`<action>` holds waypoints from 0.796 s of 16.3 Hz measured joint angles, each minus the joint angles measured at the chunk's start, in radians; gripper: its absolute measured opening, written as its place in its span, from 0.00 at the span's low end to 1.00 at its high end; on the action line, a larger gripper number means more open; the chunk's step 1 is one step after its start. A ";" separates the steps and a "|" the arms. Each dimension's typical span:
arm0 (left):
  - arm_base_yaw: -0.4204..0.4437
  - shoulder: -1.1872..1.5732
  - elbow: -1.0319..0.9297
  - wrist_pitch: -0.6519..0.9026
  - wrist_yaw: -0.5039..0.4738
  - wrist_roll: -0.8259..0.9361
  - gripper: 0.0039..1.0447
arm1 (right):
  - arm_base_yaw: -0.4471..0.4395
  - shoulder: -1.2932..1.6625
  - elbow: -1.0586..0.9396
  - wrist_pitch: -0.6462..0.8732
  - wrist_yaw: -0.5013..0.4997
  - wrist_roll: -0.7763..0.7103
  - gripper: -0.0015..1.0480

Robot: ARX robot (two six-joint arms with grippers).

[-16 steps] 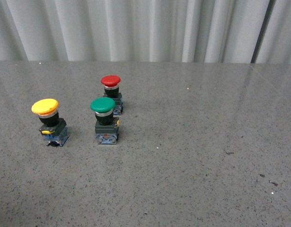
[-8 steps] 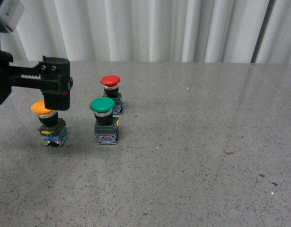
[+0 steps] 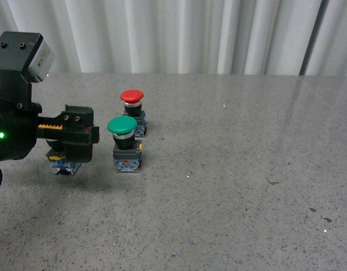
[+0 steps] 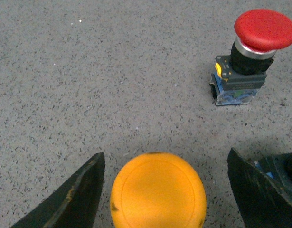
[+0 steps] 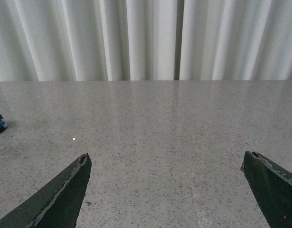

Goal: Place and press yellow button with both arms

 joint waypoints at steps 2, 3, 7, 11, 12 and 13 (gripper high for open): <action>-0.003 -0.018 -0.012 -0.003 -0.014 0.014 0.54 | 0.000 0.000 0.000 0.000 0.000 0.000 0.94; -0.010 -0.094 -0.013 -0.029 -0.041 0.040 0.35 | 0.000 0.000 0.000 0.000 0.000 0.000 0.94; -0.233 -0.107 0.320 -0.193 -0.087 -0.008 0.34 | 0.000 0.000 0.000 0.000 0.000 0.000 0.94; -0.286 -0.027 0.408 -0.225 -0.090 -0.074 0.34 | 0.000 0.000 0.000 0.000 0.000 0.000 0.94; -0.297 -0.006 0.428 -0.233 -0.089 -0.095 0.34 | 0.000 0.000 0.000 0.000 0.000 0.000 0.94; -0.315 0.026 0.456 -0.248 -0.091 -0.124 0.34 | 0.000 0.000 0.000 0.000 0.000 0.000 0.94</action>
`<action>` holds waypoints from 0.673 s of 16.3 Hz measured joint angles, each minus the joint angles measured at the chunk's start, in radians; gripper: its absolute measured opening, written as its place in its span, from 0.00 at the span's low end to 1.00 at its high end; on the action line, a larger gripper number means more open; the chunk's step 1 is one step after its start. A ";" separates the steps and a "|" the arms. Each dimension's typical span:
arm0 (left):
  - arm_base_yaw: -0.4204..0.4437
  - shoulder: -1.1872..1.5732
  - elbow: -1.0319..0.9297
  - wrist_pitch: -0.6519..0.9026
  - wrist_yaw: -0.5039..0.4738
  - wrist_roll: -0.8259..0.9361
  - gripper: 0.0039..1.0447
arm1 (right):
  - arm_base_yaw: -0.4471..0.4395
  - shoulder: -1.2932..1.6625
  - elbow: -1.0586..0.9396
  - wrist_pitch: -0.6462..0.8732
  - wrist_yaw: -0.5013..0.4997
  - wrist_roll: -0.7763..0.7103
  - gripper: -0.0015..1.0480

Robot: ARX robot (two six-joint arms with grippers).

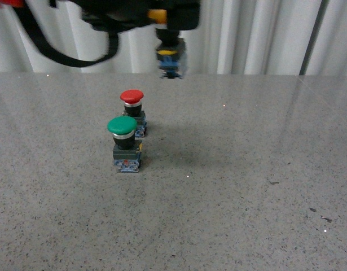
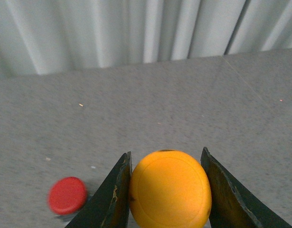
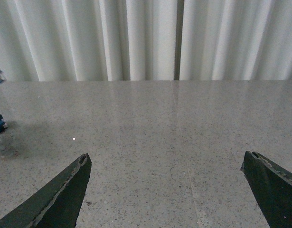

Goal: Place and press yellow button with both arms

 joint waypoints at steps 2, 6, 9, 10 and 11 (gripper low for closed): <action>-0.028 0.050 0.040 -0.009 -0.011 -0.042 0.34 | 0.000 0.000 0.000 0.000 0.000 0.000 0.94; -0.121 0.204 0.126 -0.018 -0.057 -0.172 0.34 | 0.000 0.000 0.000 0.000 0.000 0.000 0.94; -0.158 0.273 0.115 -0.004 -0.116 -0.204 0.34 | 0.000 0.000 0.000 0.000 0.000 0.000 0.94; -0.150 0.299 0.115 -0.004 -0.110 -0.220 0.34 | 0.000 0.000 0.000 0.000 0.000 0.000 0.94; -0.146 0.314 0.115 -0.007 -0.108 -0.232 0.34 | 0.000 0.000 0.000 0.000 0.000 0.000 0.94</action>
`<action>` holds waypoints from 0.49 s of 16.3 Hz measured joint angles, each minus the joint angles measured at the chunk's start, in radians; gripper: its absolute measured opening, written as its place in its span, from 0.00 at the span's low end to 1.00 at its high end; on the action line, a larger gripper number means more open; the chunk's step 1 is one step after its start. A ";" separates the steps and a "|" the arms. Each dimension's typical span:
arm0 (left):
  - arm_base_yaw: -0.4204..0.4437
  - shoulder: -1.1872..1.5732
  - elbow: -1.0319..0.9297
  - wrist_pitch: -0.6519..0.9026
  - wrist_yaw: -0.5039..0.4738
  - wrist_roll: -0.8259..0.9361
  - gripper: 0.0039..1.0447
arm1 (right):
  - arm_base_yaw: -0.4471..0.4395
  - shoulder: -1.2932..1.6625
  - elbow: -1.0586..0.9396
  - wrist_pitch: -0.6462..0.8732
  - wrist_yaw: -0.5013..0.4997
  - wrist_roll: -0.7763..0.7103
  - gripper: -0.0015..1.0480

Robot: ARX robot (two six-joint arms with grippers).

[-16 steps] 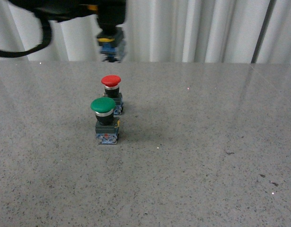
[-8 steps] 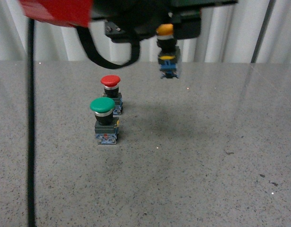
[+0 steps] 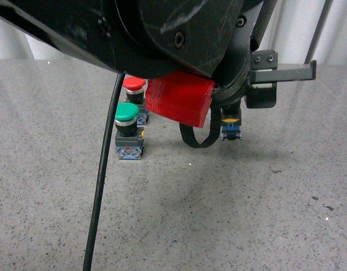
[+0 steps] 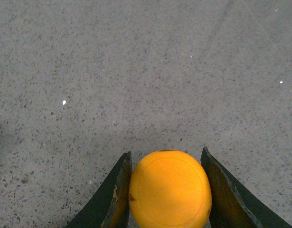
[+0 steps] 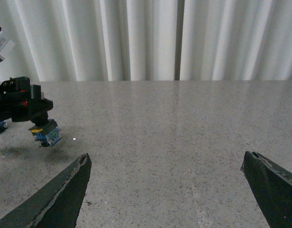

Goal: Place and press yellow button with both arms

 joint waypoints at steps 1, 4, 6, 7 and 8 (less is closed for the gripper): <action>0.002 0.008 0.000 -0.005 0.005 -0.003 0.34 | 0.000 0.000 0.000 0.000 0.000 0.000 0.94; 0.003 0.019 0.000 -0.009 0.013 -0.015 0.34 | 0.000 0.000 0.000 0.000 0.000 0.000 0.94; 0.001 0.019 -0.002 -0.003 0.019 -0.022 0.45 | 0.000 0.000 0.000 0.000 0.000 0.000 0.94; -0.001 0.019 -0.002 -0.002 0.020 -0.021 0.55 | 0.000 0.000 0.000 0.000 0.000 0.000 0.94; -0.003 0.018 -0.002 -0.001 0.020 -0.019 0.62 | 0.000 0.000 0.000 0.000 0.000 0.000 0.94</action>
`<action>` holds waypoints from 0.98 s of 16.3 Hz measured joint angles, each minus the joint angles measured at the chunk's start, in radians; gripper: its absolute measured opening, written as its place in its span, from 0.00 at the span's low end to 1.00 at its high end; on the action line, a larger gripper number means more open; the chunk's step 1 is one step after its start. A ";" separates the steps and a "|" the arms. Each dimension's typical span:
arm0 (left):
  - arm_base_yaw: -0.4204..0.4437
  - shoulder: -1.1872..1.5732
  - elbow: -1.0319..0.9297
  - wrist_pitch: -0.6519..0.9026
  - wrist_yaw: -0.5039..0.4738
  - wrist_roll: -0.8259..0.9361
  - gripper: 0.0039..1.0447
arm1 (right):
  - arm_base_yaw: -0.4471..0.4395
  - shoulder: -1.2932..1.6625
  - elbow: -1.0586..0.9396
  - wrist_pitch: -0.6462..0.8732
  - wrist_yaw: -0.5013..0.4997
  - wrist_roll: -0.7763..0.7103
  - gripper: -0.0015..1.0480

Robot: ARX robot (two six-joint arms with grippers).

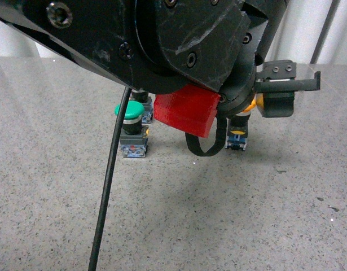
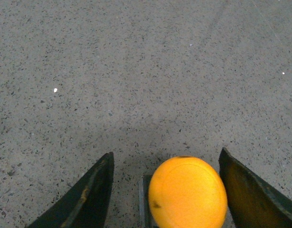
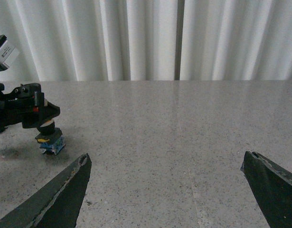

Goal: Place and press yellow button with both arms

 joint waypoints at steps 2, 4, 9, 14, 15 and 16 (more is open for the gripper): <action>-0.005 -0.014 -0.009 0.003 -0.002 0.002 0.84 | 0.000 0.000 0.000 0.000 0.000 0.000 0.94; -0.006 -0.043 -0.020 0.013 -0.002 0.011 0.96 | 0.000 0.000 0.000 0.000 0.000 0.000 0.94; 0.047 -0.242 -0.097 0.131 -0.040 0.142 0.94 | 0.000 0.000 0.000 0.000 0.000 0.000 0.94; 0.248 -0.615 -0.338 0.314 -0.111 0.472 0.94 | 0.000 0.000 0.000 0.000 0.000 0.000 0.94; 0.288 -0.716 -0.401 0.312 -0.083 0.535 0.94 | 0.000 0.000 0.000 0.000 0.000 0.000 0.94; 0.319 -0.836 -0.470 0.277 -0.060 0.576 0.92 | 0.000 0.000 0.000 0.000 0.000 0.000 0.94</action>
